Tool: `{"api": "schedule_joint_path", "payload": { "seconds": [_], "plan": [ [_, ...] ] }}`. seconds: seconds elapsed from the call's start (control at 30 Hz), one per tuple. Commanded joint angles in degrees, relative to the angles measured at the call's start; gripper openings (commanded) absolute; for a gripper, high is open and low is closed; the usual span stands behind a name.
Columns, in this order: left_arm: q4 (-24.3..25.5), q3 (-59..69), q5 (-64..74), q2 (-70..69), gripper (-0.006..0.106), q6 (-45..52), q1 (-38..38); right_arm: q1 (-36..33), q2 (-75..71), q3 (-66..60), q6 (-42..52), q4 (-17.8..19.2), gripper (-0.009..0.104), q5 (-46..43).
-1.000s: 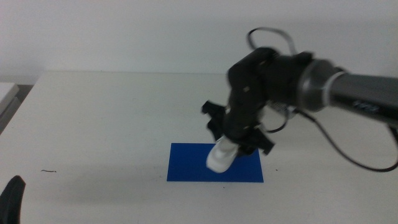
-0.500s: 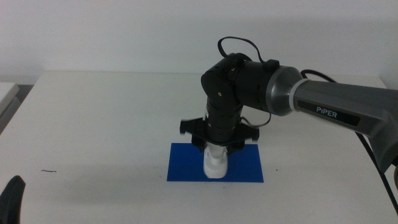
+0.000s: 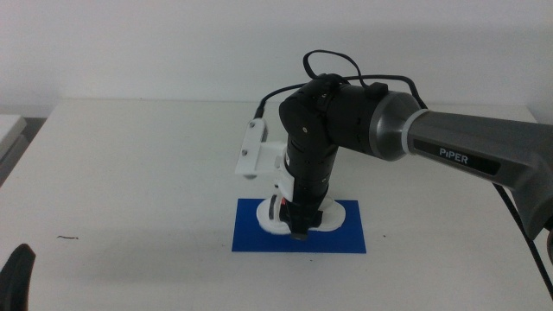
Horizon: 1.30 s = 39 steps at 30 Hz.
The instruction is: Use one arm to grab the shoe from the table and place it on the mat.
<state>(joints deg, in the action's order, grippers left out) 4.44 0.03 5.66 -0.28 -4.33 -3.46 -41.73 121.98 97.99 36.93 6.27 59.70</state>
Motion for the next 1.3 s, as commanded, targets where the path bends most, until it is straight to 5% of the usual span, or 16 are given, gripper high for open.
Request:
{"api": "schedule_joint_path", "payload": {
  "seconds": [0.0,0.5,0.77,0.87,1.07,1.27],
  "plan": [
    [0.0,0.0,-0.8,0.3,0.094,-0.1,0.2,0.0,-0.3,0.4,6.6,-1.0,0.029,0.6],
    [0.0,0.0,-0.8,0.3,0.094,-0.1,0.2,1.0,3.0,0.3,2.1,-1.0,0.033,-1.5],
    [0.0,0.0,-0.8,0.3,0.094,-0.1,0.2,1.0,2.8,0.3,2.0,-0.6,0.086,-4.0],
    [0.0,0.0,-0.8,0.3,0.094,-0.1,0.2,1.5,-1.6,-0.5,-0.2,-1.0,0.093,-5.0],
    [0.0,0.0,-0.8,0.3,0.094,-0.1,0.2,7.0,-25.7,-21.9,-20.6,-1.7,0.093,-22.9],
    [0.6,0.0,-0.8,0.3,0.094,-0.1,0.2,20.0,-54.8,-52.3,-30.7,-6.6,0.093,-41.7]
  ]
}}
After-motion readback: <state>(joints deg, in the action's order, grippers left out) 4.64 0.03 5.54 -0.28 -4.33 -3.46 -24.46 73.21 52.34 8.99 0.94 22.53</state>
